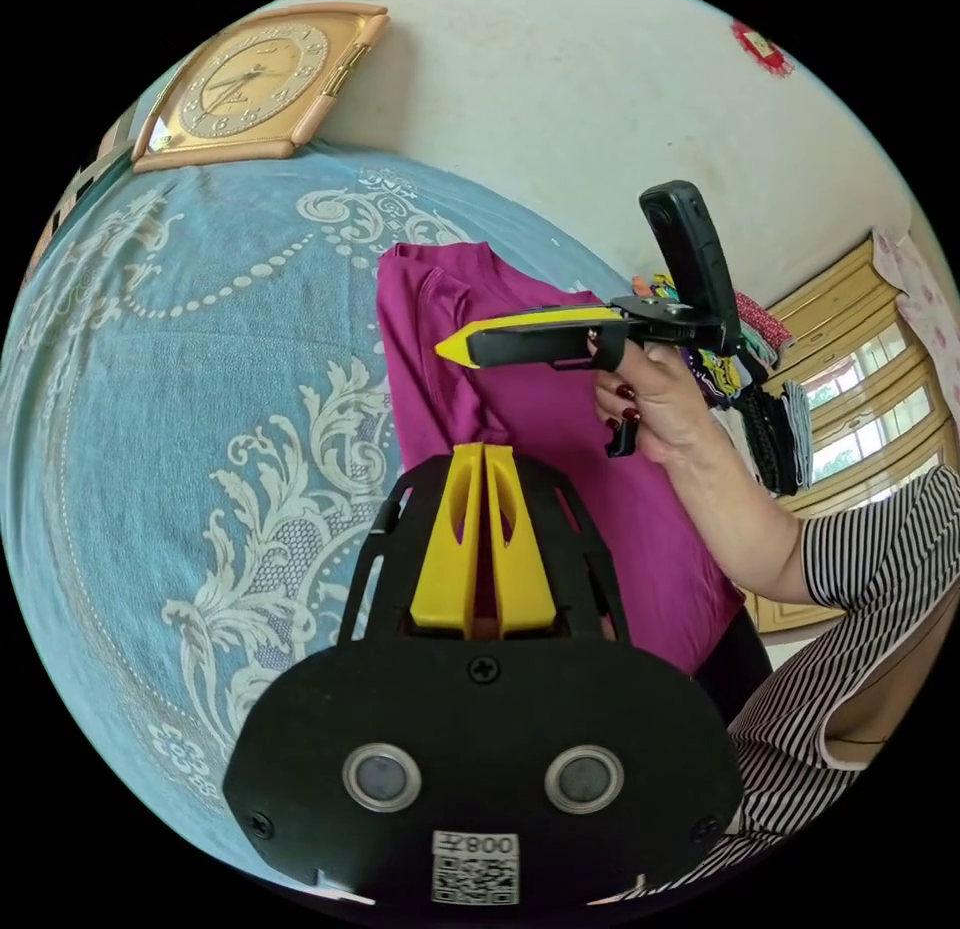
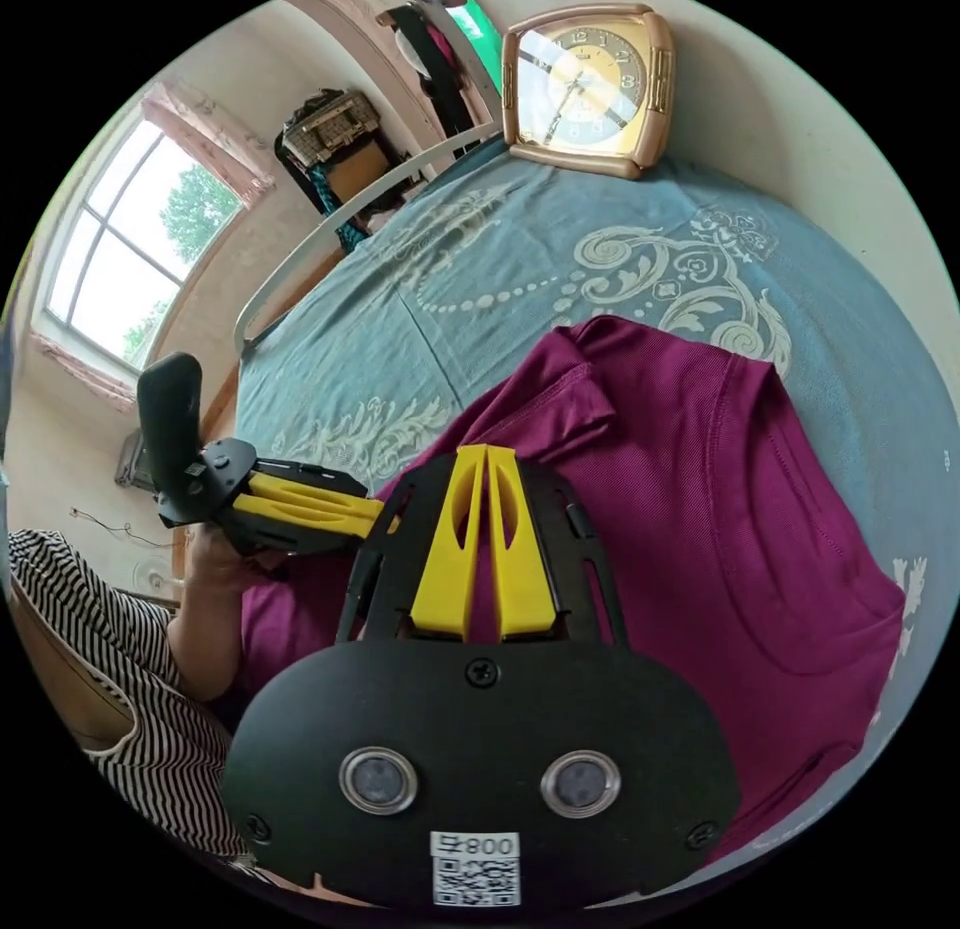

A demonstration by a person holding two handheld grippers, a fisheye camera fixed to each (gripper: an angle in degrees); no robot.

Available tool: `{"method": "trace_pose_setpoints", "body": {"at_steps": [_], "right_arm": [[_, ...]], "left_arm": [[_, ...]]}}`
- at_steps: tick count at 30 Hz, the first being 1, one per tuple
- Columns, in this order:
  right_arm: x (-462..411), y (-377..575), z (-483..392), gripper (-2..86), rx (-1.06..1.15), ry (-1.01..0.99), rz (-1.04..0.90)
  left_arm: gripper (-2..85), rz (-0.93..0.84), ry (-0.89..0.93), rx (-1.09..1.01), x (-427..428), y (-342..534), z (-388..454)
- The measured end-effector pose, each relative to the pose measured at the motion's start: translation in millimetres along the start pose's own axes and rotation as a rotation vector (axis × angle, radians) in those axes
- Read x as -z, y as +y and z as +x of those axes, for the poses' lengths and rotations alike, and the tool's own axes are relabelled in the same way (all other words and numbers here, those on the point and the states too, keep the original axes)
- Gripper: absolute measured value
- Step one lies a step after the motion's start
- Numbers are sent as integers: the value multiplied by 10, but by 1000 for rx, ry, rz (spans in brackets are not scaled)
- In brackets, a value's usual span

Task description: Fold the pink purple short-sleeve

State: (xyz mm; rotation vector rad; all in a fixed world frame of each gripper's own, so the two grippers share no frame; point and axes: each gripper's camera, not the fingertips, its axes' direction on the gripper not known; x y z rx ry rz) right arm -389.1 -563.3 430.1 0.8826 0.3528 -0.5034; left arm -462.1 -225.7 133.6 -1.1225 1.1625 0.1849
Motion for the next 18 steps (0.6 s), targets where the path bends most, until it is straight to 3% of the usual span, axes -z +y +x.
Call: {"method": "trace_pose_setpoints", "body": {"at_steps": [3, 7, 12, 18], "right_arm": [[176, 334, -162, 1, 47, -38, 52], [-23, 795, -213, 1, 23, -32, -79], [294, 1260, -257, 1, 14, -62, 28], [828, 2363, -292, 1, -124, -123, 76]], "left_arm": [[2, 37, -16, 28, 132, 178, -4], [2, 13, -75, 48, 201, 415, 30], [2, 46, -111, 57, 364, 730, 91], [2, 417, -79, 88, 906, 1365, 143]]}}
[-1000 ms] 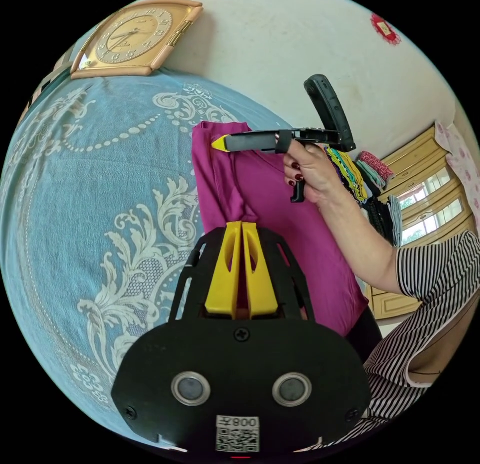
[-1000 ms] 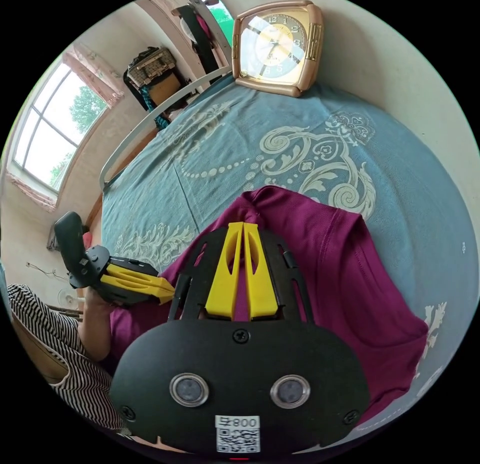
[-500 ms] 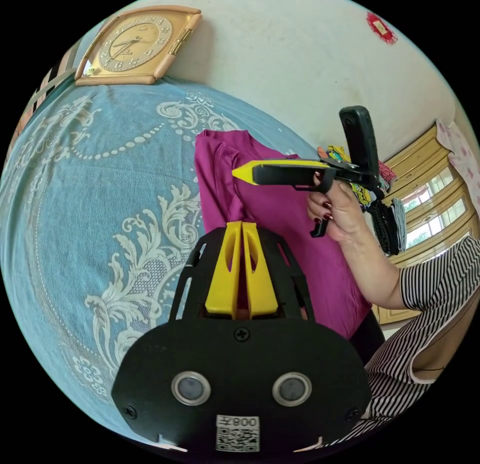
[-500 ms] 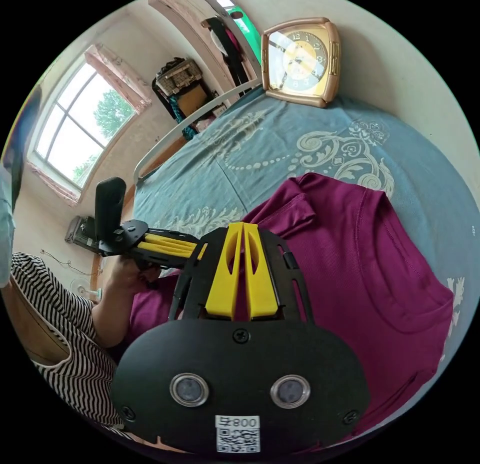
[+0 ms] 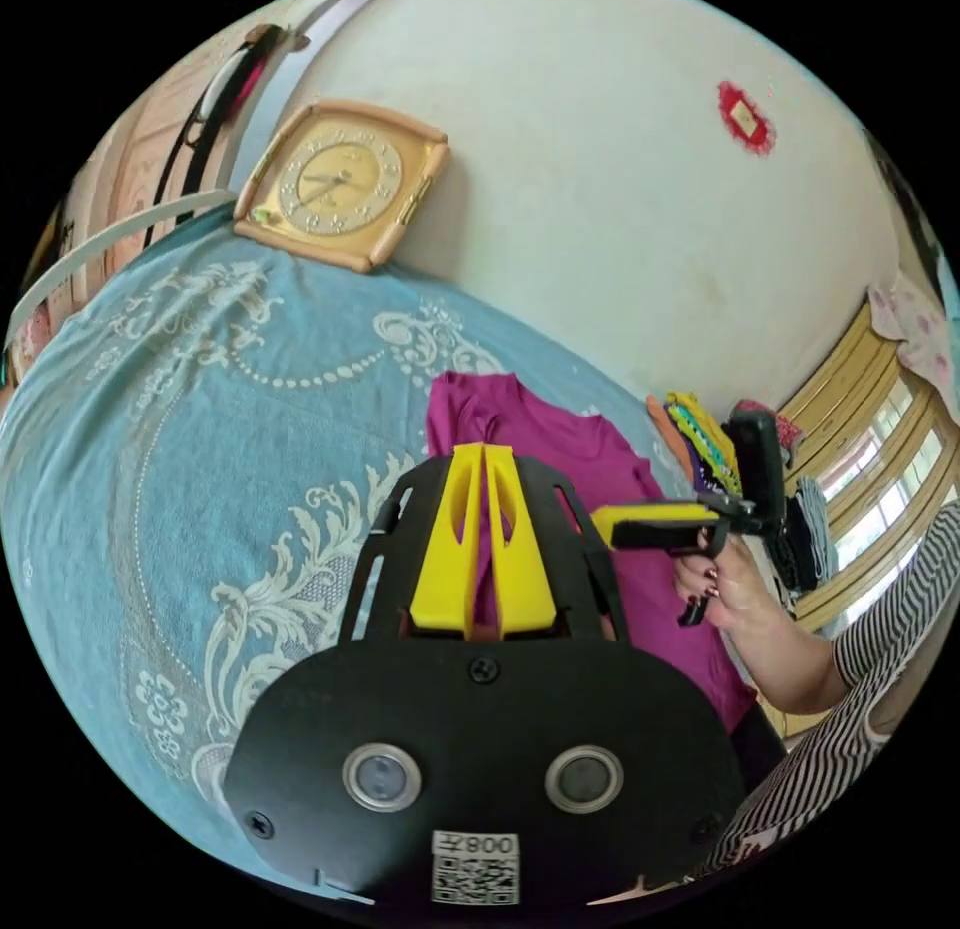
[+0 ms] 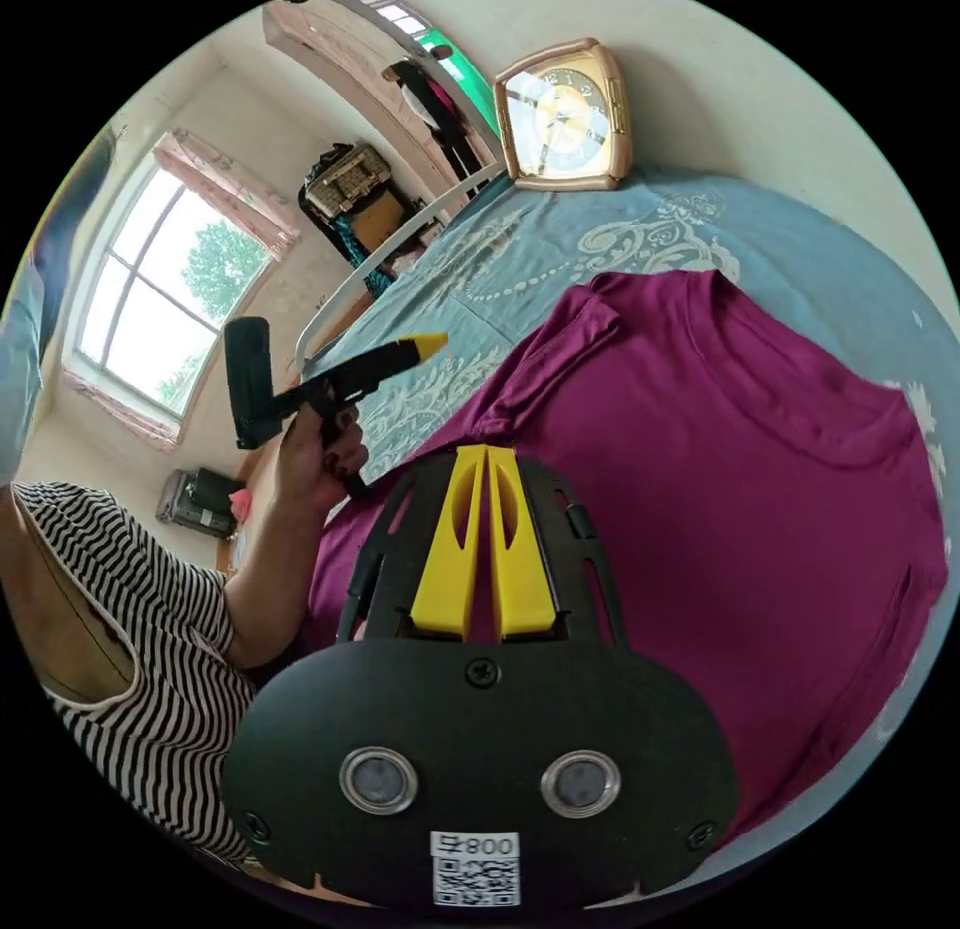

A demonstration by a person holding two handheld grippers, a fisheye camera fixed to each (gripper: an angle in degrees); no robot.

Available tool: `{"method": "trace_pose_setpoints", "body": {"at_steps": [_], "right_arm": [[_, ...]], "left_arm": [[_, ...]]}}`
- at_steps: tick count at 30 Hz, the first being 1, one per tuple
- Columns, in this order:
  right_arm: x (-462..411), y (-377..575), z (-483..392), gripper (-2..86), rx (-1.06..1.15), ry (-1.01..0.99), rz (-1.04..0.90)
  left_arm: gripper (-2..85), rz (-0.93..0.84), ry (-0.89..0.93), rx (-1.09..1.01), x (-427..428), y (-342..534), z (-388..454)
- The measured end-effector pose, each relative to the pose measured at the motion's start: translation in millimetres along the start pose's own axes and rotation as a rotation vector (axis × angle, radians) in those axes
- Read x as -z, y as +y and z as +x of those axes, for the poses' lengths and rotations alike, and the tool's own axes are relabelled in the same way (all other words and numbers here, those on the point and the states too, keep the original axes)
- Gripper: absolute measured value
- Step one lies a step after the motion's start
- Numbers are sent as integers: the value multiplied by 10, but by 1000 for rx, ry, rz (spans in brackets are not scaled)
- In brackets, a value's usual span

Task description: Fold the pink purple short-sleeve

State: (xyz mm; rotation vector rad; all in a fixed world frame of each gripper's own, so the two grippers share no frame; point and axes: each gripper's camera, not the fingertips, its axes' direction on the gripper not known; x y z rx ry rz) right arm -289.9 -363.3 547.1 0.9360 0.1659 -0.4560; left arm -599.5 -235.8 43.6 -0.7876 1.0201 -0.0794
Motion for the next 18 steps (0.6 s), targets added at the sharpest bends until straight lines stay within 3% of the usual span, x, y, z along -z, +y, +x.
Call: {"method": "trace_pose_setpoints", "body": {"at_steps": [3, 8, 13, 18], "right_arm": [[262, 736, 25, 1, -119, -45, -48], [740, 1878, -38, 1, -284, -28, -109], [1385, 2943, -251, 1, -444, 194, -97], [1614, 3685, -527, 1, -488, 423, -129]], "left_arm": [[2, 111, 64, -12, 266, 219, 12], [2, 60, 189, 9, 615, 500, 131], [3, -29, 280, 48, 1091, 838, 271], [5, -182, 188, 54, 1652, 1354, 430]]}}
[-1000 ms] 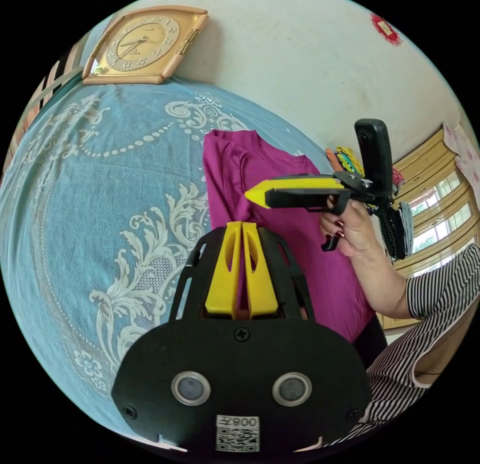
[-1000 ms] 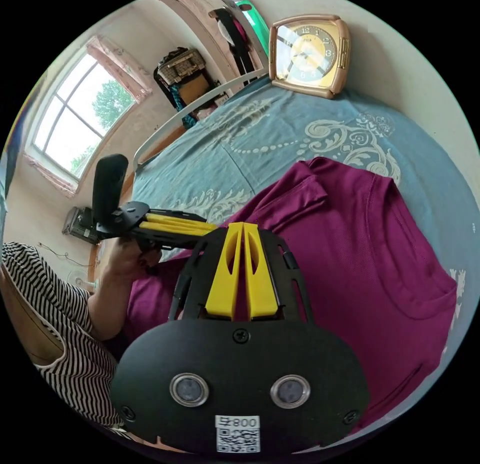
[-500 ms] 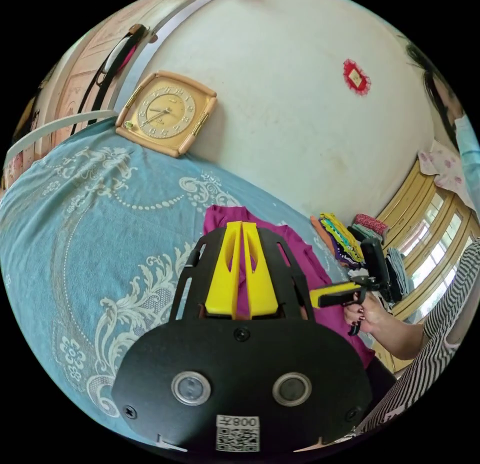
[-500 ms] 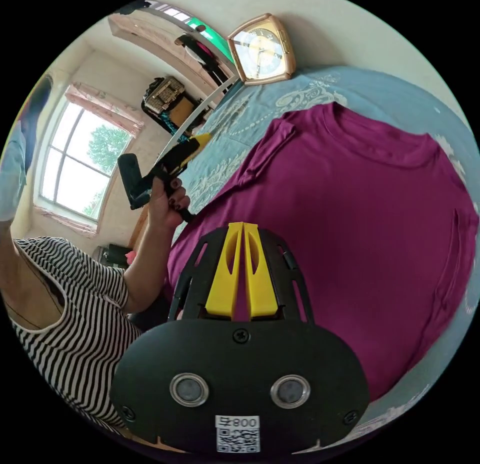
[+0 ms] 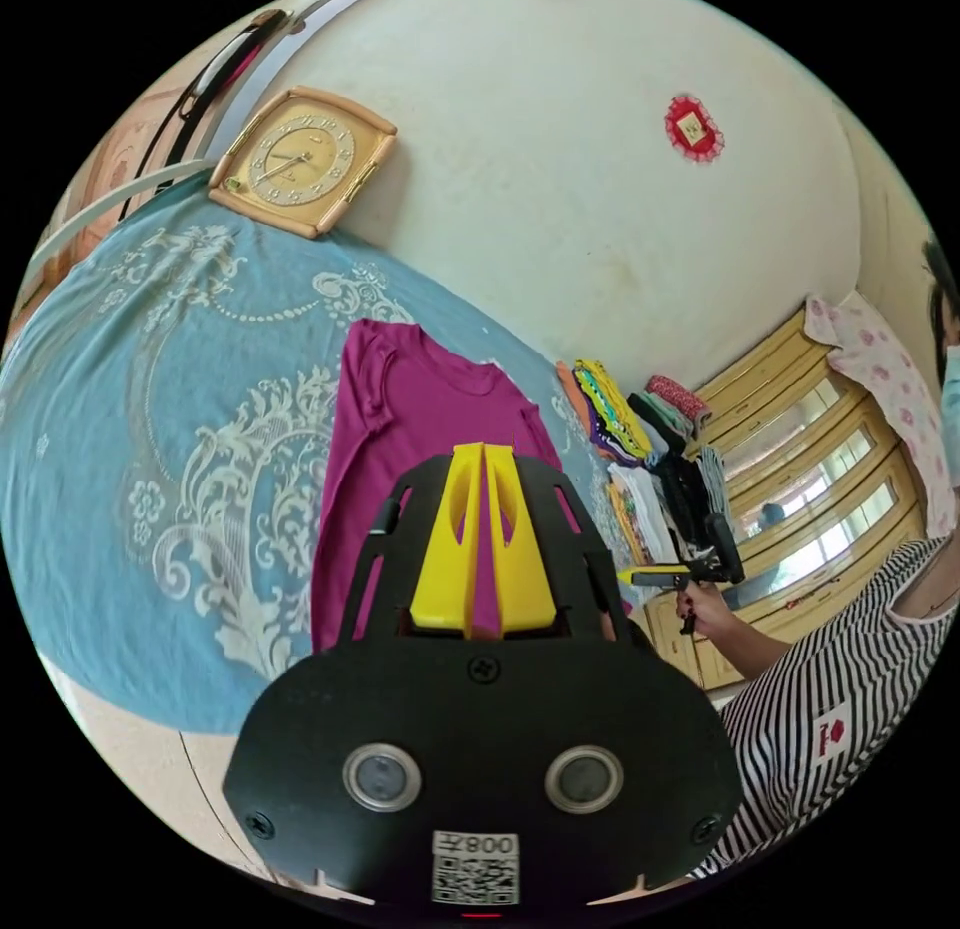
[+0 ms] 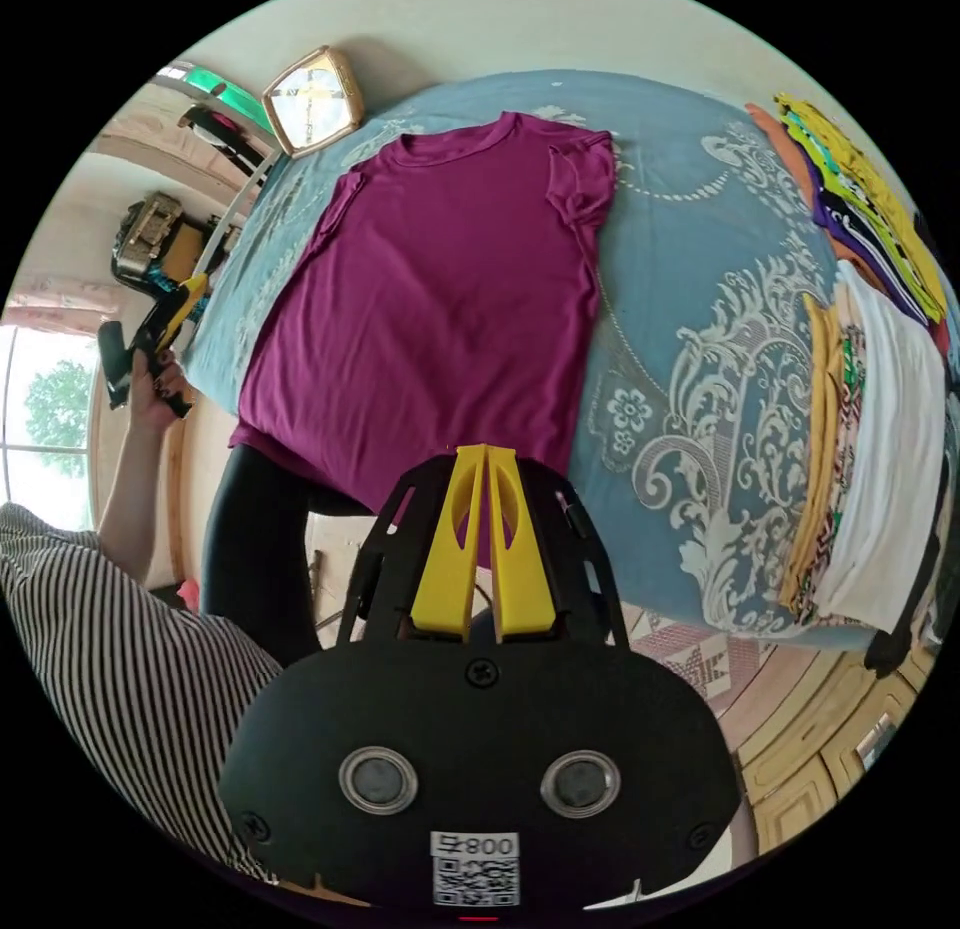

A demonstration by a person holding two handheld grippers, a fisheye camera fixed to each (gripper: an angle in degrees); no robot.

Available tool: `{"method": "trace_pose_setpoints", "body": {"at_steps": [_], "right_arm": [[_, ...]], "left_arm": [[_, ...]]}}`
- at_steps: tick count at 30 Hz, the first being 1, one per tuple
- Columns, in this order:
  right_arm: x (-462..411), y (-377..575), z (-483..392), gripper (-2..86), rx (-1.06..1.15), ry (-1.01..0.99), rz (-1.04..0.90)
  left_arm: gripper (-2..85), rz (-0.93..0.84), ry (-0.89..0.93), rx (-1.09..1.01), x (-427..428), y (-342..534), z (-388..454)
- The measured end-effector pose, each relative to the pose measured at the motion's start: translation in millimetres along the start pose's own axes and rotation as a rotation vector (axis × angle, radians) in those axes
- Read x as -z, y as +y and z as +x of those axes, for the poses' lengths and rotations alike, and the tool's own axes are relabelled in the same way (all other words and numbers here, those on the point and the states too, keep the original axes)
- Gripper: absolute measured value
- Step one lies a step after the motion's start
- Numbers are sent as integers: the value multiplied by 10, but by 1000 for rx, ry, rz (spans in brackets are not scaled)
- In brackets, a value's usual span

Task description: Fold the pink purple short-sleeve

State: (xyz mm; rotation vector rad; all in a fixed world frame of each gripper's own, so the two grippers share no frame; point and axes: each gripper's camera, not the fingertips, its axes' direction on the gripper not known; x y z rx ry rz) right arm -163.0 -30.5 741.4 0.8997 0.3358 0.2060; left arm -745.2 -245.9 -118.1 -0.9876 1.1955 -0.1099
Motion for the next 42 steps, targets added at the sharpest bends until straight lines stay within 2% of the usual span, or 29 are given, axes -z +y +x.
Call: {"method": "trace_pose_setpoints", "body": {"at_steps": [4, 6, 12, 17, 20, 27, 32, 37, 42], "right_arm": [[-301, 424, 59, 1, 7, 97, -68], [-295, 611, 87, 1, 0, 118, 1], [-199, 1095, 398, 2, -58, 12, 38], [-179, 1402, 440, 2, -4, 91, 32], [-164, 1604, 549, 2, -35, 85, 50], [-147, 2005, 827, 2, -67, 72, 50], [-117, 2241, 1076, 4, -90, 11, 25], [132, 2754, 1535, 11, -151, -76, 117], [65, 3175, 1985, 43, -234, -163, 99]], "left_arm": [[12, -58, -40, 104, 345, 582, 28], [18, -64, 3, 155, 486, 827, -12], [43, -72, -91, 300, 893, 1625, -198], [70, -119, -132, 434, 991, 2166, -470], [84, -184, -166, 464, 913, 2297, -598], [94, -253, -83, 567, 608, 2472, -1006], [40, -328, -67, 557, 382, 2530, -1103], [16, -295, -20, 532, 420, 2663, -1117], [10, -243, 39, 517, 571, 2815, -1125]]}}
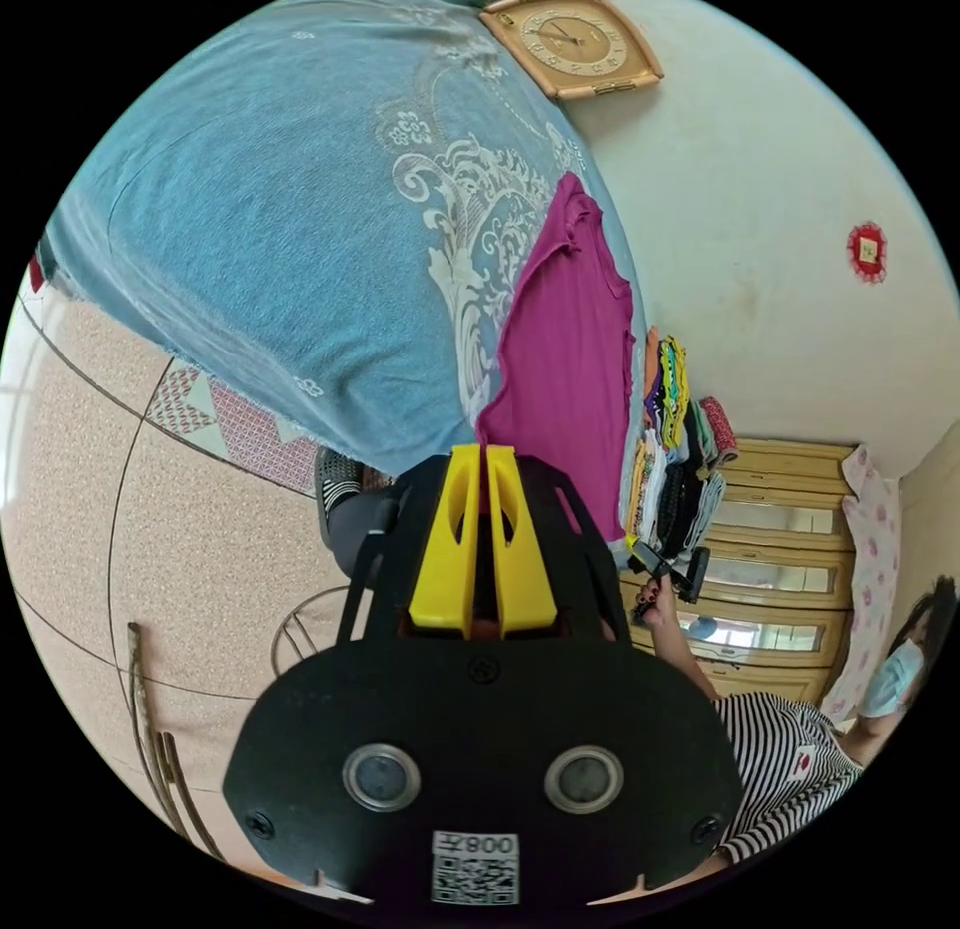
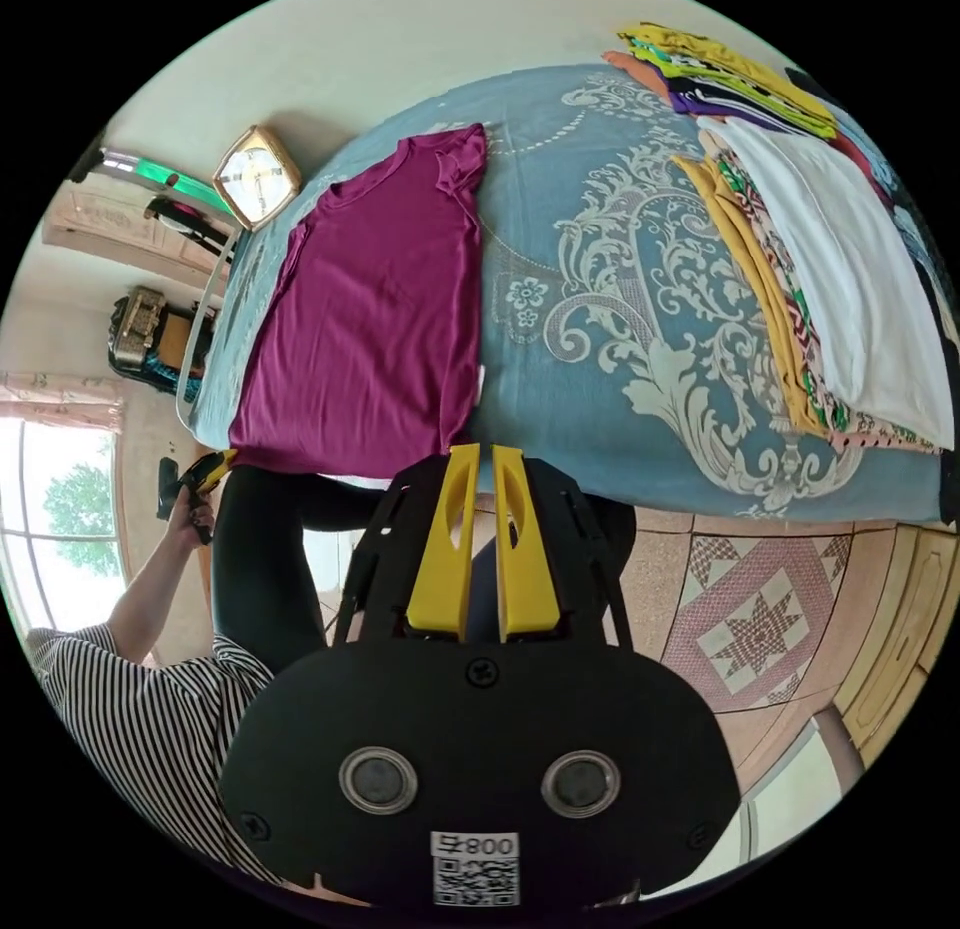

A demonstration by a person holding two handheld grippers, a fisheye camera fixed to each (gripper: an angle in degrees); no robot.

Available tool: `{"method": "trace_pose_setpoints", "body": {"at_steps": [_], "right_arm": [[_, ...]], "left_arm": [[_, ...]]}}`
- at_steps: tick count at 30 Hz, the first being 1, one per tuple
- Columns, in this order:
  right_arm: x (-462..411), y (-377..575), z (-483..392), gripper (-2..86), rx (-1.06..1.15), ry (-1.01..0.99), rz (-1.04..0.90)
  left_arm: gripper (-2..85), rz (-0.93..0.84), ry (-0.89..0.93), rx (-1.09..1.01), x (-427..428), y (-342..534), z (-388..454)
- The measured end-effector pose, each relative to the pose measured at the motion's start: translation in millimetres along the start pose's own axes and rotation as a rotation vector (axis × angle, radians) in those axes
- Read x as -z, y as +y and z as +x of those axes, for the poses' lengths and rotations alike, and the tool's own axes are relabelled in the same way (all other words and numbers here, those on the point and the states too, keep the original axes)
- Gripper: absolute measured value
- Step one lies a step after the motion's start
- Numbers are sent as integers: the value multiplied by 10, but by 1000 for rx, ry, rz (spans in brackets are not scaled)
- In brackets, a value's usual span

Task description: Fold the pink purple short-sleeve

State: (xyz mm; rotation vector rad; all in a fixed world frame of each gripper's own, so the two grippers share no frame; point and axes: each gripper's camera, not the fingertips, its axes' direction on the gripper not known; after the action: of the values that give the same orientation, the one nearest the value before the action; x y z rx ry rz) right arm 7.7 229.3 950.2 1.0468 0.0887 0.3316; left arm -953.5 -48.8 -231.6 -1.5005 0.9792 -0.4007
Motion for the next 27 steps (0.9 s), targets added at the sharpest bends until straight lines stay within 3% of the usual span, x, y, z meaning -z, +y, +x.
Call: {"method": "trace_pose_setpoints", "body": {"at_steps": [12, 18, 27], "right_arm": [[-297, 84, 340, 62, 40, -34, -86], [-56, -38, 401, 38, 106, -287, 22], [-207, 59, 525, 68, 172, -102, -65]], "left_arm": [[7, 51, 46, -73, 234, 266, 104], [7, 53, 44, -69, 162, 289, 112], [6, 49, 43, -30, 50, 357, 28]]}}
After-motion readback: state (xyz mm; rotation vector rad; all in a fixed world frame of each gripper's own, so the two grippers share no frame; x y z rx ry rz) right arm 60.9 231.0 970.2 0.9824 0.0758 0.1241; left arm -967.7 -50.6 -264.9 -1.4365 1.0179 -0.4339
